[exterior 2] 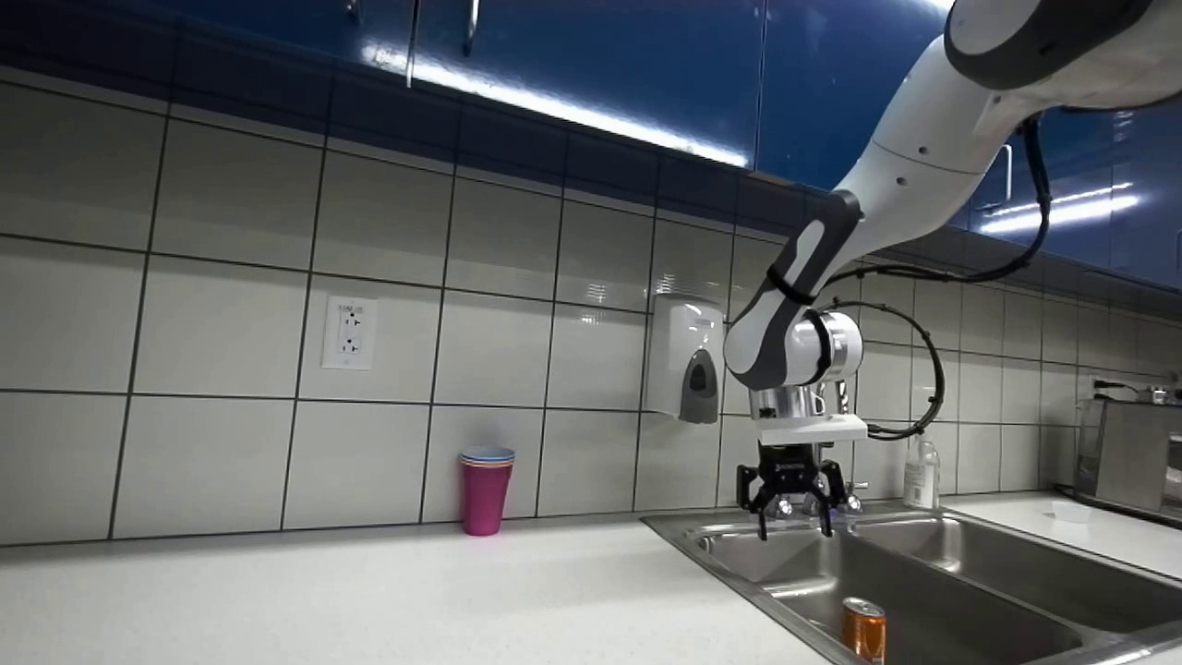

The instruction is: Put the can inside the sink

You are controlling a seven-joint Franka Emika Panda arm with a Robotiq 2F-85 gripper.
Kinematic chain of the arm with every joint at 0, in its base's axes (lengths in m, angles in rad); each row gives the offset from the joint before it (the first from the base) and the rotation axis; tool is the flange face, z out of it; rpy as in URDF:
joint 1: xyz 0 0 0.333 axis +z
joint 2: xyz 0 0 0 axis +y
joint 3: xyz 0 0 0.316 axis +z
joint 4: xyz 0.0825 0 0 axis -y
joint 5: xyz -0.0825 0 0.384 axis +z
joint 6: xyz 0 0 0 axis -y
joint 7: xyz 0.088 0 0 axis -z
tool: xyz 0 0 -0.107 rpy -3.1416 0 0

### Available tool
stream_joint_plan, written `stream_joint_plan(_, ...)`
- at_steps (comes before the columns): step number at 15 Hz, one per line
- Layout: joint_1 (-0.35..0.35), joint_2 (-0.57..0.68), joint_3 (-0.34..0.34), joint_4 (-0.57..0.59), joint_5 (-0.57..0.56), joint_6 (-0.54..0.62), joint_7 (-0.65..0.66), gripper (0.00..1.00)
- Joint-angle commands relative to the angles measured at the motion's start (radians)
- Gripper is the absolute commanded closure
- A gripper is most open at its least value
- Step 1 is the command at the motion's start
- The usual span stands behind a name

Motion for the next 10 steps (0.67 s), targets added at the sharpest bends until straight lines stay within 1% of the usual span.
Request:
stream_joint_plan(1,0.032,-0.152,0.03,-0.121,-0.061,-0.015,0.012,0.0)
stream_joint_plan(4,0.05,-0.251,0.052,-0.195,-0.095,-0.018,0.021,0.0)
stream_joint_plan(6,0.049,-0.303,0.072,-0.236,-0.093,-0.018,0.02,0.0)
stream_joint_plan(10,0.039,-0.36,0.109,-0.303,-0.065,-0.025,0.011,0.0)
